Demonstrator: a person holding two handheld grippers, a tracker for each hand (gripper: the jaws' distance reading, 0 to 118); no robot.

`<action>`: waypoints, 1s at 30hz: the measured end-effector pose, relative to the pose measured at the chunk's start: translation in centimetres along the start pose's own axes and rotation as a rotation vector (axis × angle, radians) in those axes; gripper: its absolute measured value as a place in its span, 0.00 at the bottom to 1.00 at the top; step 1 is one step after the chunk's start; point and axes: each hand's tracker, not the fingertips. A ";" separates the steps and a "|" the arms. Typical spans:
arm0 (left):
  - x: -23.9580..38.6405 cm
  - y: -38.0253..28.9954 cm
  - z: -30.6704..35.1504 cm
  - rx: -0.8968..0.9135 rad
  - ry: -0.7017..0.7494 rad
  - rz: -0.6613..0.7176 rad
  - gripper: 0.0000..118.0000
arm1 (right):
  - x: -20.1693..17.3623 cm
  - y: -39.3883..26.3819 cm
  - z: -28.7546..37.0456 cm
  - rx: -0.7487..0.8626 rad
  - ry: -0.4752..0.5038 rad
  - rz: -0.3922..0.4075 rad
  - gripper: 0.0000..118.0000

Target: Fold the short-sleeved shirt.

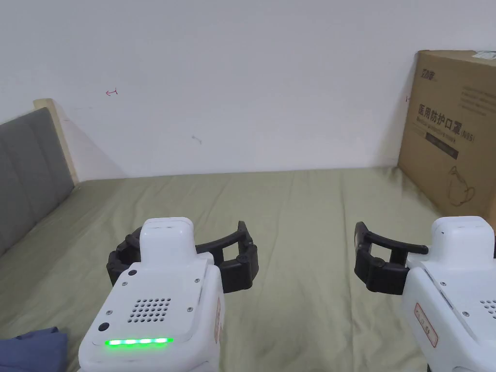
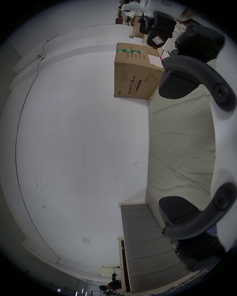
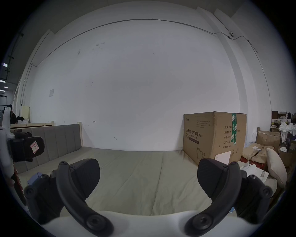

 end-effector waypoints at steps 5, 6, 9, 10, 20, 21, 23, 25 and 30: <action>-0.4 0.2 -0.2 -0.005 -0.013 0.021 1.00 | -0.3 0.0 -0.3 -0.019 -0.003 0.007 1.00; -0.4 0.2 -0.2 -0.006 -0.010 0.020 1.00 | -0.4 0.0 -0.4 -0.022 -0.001 0.009 1.00; -0.5 0.4 -0.3 -0.007 -0.005 0.007 1.00 | -0.6 0.1 -0.5 -0.023 -0.001 0.012 1.00; -0.5 0.4 -0.3 -0.003 -0.010 0.001 1.00 | -0.6 0.1 -0.5 -0.024 -0.001 0.011 1.00; -0.3 0.6 0.0 0.006 -0.049 -0.029 1.00 | -1.1 0.1 -0.8 -0.046 -0.003 0.006 1.00; -0.2 0.7 -0.1 0.000 -0.038 -0.035 1.00 | -1.2 0.1 -0.9 -0.049 -0.003 0.007 1.00; -0.3 0.7 -0.1 -0.008 -0.030 -0.036 1.00 | -1.2 0.1 -0.8 -0.051 -0.003 0.008 1.00; -0.4 0.7 -0.2 -0.008 -0.035 -0.029 1.00 | -1.3 0.1 -0.8 -0.051 -0.003 0.009 1.00; -0.4 0.2 -0.6 -0.034 -0.045 -0.026 1.00 | -1.3 0.1 -0.7 -0.062 -0.004 0.006 1.00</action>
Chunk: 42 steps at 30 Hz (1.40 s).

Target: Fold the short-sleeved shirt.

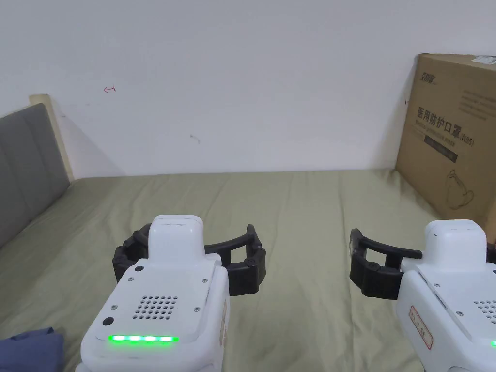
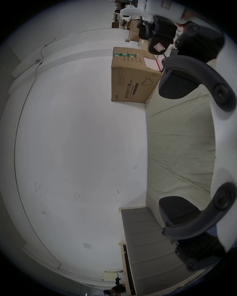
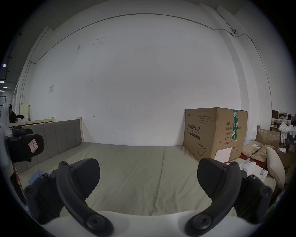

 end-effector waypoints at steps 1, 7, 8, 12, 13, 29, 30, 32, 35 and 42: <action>0.1 -0.1 -0.2 -0.030 0.021 -0.002 1.00 | 0.0 0.0 0.0 -0.007 0.001 0.005 1.00; 0.2 -0.6 -0.8 -0.101 0.082 0.012 1.00 | -0.1 -0.4 0.1 -0.027 0.000 0.037 1.00; 0.1 -0.6 -0.8 -0.103 0.071 0.030 1.00 | -0.1 -0.4 0.1 -0.031 -0.002 0.038 1.00; -0.1 -0.3 -0.8 -0.105 0.057 0.080 1.00 | -0.1 -0.5 -0.2 -0.049 -0.008 0.032 1.00; -0.1 -0.2 -0.8 -0.106 0.056 0.088 1.00 | -0.2 -0.6 -0.2 -0.053 -0.008 0.029 1.00; -0.3 0.9 -1.2 -0.120 0.140 0.125 1.00 | -0.6 -1.0 -0.4 -0.059 0.006 0.018 1.00; -0.3 0.9 -1.1 -0.118 0.135 0.125 1.00 | -0.6 -1.0 -0.4 -0.058 0.006 0.017 1.00; -0.3 0.7 -1.2 -0.120 0.121 0.131 1.00 | -0.6 -1.2 -0.6 -0.058 0.005 0.015 1.00; -0.3 0.4 -1.8 -0.151 0.092 0.161 1.00 | -0.5 -1.7 -0.8 -0.062 0.007 0.007 1.00; 0.0 -0.3 -3.1 -0.144 0.051 0.183 1.00 | -0.5 -3.2 -1.9 -0.071 0.003 0.006 1.00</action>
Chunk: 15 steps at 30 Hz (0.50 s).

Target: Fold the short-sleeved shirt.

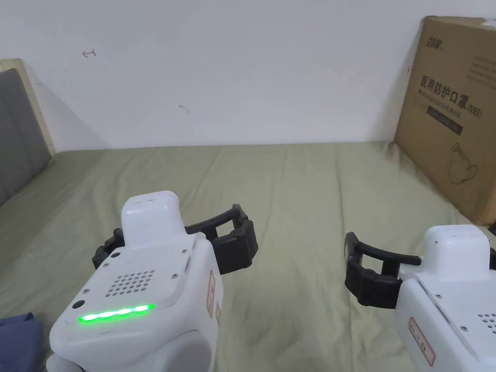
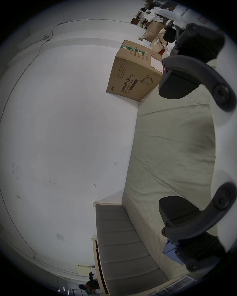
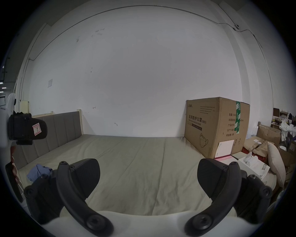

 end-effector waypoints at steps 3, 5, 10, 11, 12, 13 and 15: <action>0.4 0.2 -0.6 0.000 -0.011 -0.007 1.00 | 0.0 0.1 -0.4 0.004 0.002 0.004 1.00; 0.4 0.3 -0.9 -0.003 -0.014 -0.007 1.00 | 0.1 0.3 -0.7 0.008 -0.001 -0.007 1.00; 0.1 0.2 -1.4 -0.017 -0.023 0.008 1.00 | 0.1 0.5 -1.2 0.018 -0.001 -0.029 1.00; 0.0 0.2 -1.5 -0.018 -0.030 0.014 1.00 | 0.1 0.5 -1.3 0.019 0.002 -0.027 1.00; -0.1 0.2 -1.6 -0.019 -0.032 0.017 1.00 | 0.0 0.6 -1.4 0.020 0.005 -0.023 1.00; -0.1 0.3 -1.7 -0.019 -0.028 0.019 1.00 | -0.1 0.6 -1.5 0.021 0.006 -0.018 1.00; -0.1 0.3 -1.9 -0.023 -0.014 0.017 1.00 | -0.2 0.6 -1.6 0.022 0.007 -0.011 1.00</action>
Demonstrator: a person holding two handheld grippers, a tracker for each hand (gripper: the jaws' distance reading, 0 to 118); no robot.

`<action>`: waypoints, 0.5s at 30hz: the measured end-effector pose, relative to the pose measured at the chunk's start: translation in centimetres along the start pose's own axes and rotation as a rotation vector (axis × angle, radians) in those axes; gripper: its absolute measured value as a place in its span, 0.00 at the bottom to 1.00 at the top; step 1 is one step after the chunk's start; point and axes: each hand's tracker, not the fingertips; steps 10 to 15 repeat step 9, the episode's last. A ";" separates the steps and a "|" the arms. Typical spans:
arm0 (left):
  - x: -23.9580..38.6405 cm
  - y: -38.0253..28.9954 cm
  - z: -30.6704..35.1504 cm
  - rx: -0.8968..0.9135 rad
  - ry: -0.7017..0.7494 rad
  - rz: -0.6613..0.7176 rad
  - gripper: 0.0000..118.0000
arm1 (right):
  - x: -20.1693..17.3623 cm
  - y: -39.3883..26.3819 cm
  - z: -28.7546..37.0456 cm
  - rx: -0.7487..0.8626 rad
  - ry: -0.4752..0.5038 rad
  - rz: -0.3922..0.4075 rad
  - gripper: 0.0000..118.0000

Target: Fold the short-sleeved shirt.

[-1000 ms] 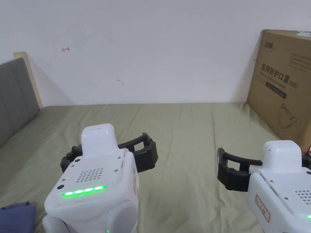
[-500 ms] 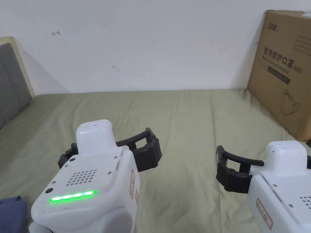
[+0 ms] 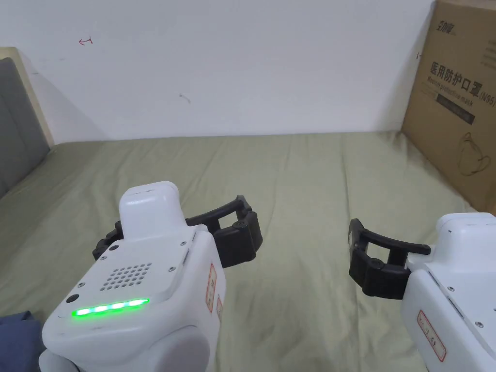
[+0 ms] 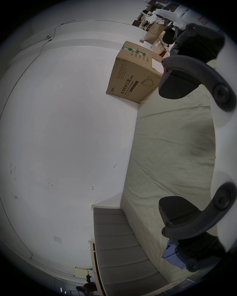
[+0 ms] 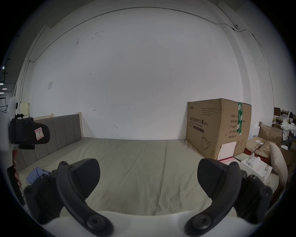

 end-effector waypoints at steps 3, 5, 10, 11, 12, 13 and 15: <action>0.0 0.0 0.0 -0.002 0.010 -0.006 1.00 | -0.1 0.1 0.0 0.004 0.007 -0.002 1.00; 0.0 0.1 0.1 -0.002 0.007 -0.006 1.00 | -0.2 0.2 0.0 -0.001 0.009 0.000 1.00; 0.0 0.2 0.5 -0.009 0.021 -0.002 1.00 | -0.3 0.2 0.2 -0.008 0.007 0.002 1.00; 0.0 0.2 0.5 -0.009 0.021 -0.002 1.00 | -0.3 0.2 0.2 -0.008 0.007 0.002 1.00; 0.0 0.2 0.5 -0.009 0.021 -0.002 1.00 | -0.3 0.2 0.2 -0.008 0.007 0.002 1.00; 0.0 0.2 0.5 -0.009 0.021 -0.002 1.00 | -0.3 0.2 0.2 -0.008 0.007 0.002 1.00; 0.0 0.2 0.5 -0.009 0.021 -0.002 1.00 | -0.3 0.2 0.2 -0.008 0.007 0.002 1.00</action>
